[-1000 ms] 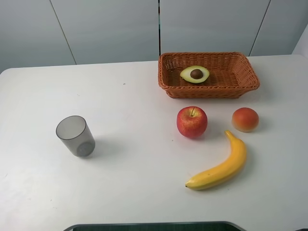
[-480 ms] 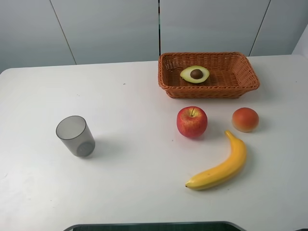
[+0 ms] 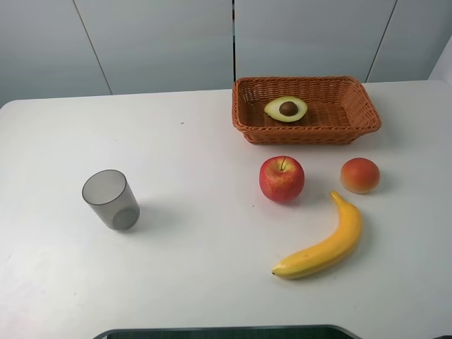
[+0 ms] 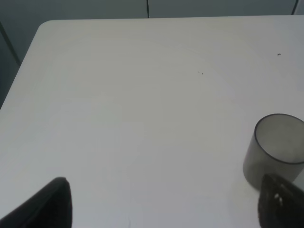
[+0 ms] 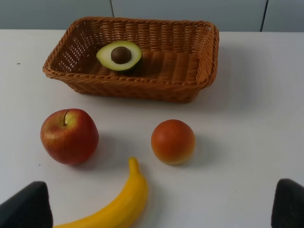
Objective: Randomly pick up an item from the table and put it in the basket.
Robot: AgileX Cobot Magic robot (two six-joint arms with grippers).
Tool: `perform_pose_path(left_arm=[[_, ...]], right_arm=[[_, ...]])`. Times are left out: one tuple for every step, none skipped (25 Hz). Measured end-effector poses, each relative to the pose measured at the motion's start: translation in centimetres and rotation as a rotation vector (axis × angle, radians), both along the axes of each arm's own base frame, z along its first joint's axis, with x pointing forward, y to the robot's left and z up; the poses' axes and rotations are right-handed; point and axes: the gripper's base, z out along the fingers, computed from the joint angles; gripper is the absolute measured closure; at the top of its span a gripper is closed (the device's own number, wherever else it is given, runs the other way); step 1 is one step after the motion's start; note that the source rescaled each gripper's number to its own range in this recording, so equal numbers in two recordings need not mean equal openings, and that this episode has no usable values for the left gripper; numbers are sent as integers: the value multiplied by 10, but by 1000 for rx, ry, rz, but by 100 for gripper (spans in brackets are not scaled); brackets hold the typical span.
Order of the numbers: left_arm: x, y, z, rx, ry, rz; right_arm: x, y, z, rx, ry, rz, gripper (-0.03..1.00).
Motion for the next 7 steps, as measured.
perform_pose_path(left_arm=[[0, 0, 0, 0, 0, 0], [0, 0, 0, 0, 0, 0], [0, 0, 0, 0, 0, 0], [0, 0, 0, 0, 0, 0], [0, 0, 0, 0, 0, 0], [0, 0, 0, 0, 0, 0], [0, 0, 0, 0, 0, 0]], right_arm=[[0, 0, 0, 0, 0, 0, -3], [0, 0, 0, 0, 0, 0, -3], [0, 0, 0, -1, 0, 0, -3], [0, 0, 0, -1, 0, 0, -3], [0, 0, 0, -1, 0, 0, -3], [0, 0, 0, -1, 0, 0, -3], [0, 0, 0, -1, 0, 0, -3]])
